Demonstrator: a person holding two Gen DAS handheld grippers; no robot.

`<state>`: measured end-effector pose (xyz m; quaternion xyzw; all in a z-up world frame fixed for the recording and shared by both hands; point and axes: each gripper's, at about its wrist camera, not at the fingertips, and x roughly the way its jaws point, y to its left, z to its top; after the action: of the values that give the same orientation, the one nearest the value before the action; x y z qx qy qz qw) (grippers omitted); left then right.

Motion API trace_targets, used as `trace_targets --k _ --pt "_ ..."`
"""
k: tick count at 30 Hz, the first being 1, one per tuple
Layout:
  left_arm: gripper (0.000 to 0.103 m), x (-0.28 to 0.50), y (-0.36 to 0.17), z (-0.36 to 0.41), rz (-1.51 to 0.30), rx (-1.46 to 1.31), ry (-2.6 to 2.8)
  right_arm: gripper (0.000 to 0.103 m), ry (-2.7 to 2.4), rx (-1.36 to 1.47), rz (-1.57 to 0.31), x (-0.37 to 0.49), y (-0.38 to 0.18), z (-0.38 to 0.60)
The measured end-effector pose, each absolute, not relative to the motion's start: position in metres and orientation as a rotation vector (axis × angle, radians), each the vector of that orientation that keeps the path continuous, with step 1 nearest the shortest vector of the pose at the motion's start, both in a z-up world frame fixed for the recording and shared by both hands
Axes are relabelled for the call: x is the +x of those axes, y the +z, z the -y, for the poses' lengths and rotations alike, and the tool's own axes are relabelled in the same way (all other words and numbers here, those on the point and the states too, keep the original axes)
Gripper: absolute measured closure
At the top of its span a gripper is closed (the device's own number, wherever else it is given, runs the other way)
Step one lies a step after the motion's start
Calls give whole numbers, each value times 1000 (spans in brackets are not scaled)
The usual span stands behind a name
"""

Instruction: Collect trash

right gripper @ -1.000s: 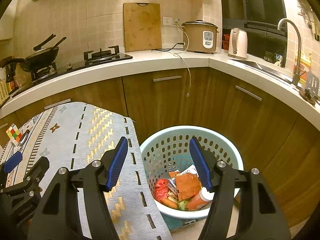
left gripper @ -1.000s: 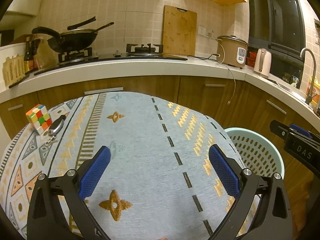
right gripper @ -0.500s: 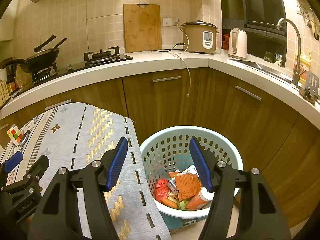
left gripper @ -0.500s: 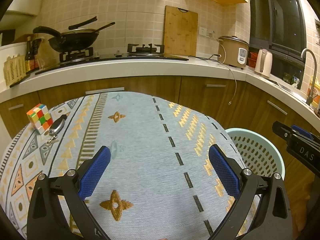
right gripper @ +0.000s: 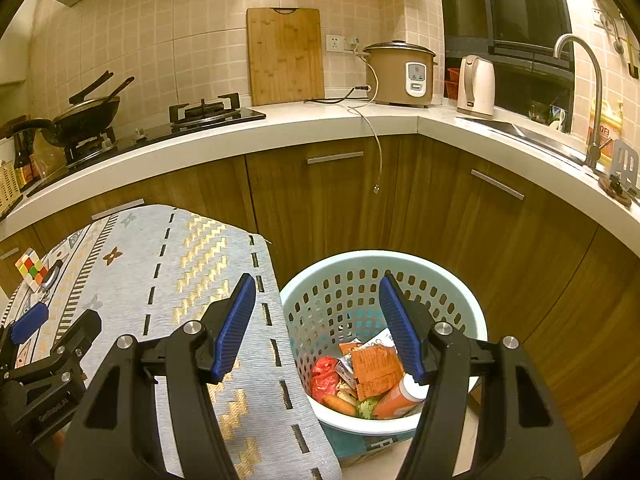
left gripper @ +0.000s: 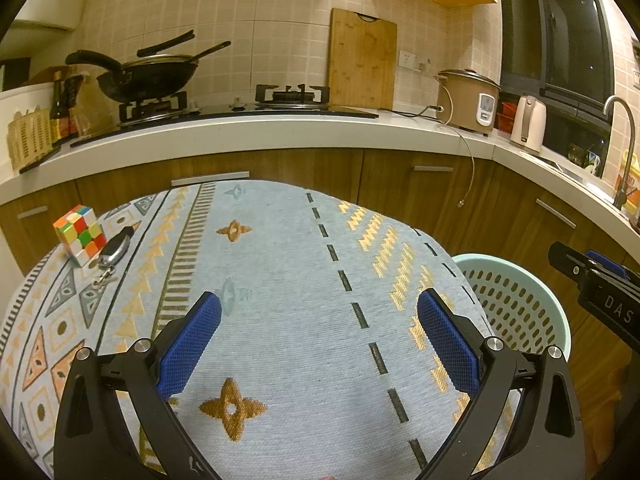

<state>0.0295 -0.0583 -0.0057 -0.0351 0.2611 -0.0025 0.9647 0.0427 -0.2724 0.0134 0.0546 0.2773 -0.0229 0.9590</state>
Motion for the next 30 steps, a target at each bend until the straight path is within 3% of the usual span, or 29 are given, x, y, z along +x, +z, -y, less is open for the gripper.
trace_targets --k 30 --pt "8 30 -7 60 -538 -73 5 43 -33 110 -570 45 12 270"
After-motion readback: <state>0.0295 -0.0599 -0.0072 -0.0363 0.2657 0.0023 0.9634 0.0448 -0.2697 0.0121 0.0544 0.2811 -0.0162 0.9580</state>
